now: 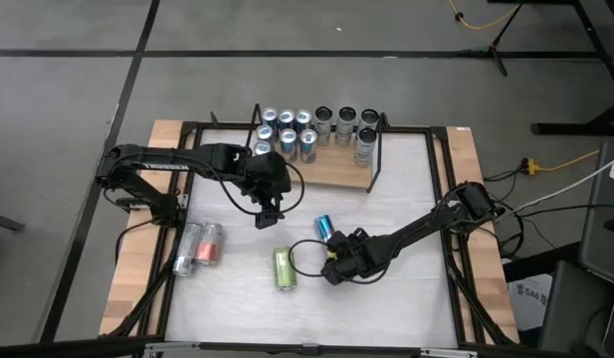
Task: Place canned beverage on shelf
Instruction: Put the blue soda can on the shelf aligned with the other blue soda can
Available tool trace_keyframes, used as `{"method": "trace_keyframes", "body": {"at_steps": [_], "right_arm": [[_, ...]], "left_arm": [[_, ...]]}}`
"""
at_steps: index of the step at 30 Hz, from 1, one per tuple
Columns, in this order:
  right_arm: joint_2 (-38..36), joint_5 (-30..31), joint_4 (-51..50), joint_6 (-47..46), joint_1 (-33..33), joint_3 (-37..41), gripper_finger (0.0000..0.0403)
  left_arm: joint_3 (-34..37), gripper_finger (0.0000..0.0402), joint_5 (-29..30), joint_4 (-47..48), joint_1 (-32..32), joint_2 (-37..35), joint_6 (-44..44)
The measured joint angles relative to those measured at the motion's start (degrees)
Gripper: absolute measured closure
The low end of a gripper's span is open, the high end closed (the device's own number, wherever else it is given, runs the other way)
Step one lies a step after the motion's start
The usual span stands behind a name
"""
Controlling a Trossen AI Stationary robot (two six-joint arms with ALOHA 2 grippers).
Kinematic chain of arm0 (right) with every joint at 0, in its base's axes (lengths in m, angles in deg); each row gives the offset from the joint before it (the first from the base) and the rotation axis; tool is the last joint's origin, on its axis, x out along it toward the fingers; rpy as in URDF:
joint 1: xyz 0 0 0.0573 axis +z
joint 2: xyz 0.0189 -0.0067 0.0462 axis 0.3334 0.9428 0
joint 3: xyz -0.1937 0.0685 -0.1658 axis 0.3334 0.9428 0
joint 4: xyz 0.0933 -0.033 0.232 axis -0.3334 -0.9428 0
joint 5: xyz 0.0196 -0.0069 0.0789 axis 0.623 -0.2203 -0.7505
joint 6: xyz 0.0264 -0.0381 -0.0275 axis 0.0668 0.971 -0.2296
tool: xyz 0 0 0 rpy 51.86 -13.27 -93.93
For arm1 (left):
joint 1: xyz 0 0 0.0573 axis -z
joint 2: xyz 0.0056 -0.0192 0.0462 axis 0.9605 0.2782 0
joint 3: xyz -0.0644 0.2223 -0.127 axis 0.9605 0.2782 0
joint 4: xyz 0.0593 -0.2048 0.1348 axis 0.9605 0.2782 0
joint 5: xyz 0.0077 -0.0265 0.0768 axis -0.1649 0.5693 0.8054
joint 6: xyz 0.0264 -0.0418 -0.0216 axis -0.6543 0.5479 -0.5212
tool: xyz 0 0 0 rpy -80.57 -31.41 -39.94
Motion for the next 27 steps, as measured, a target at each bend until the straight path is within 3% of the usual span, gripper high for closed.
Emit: {"method": "trace_keyframes", "body": {"at_steps": [4,14,27], "right_arm": [[-0.04,-1.58,-0.08,-0.01,0.0,-0.04,0.0092],[-0.04,-3.1,-0.15,-0.07,0.0,-0.04,0.0007],[-3.64,-6.21,-2.25,-4.04,0.04,-0.04,0.0015]], "left_arm": [[0.0,0.0131,0.0,0.05,0.02,0.0,-0.02],[0.04,0.0131,0.02,0.52,0.02,-1.22,-3.7],[0.04,0.0131,0.04,5.16,0.02,-4.07,-5.27]]}}
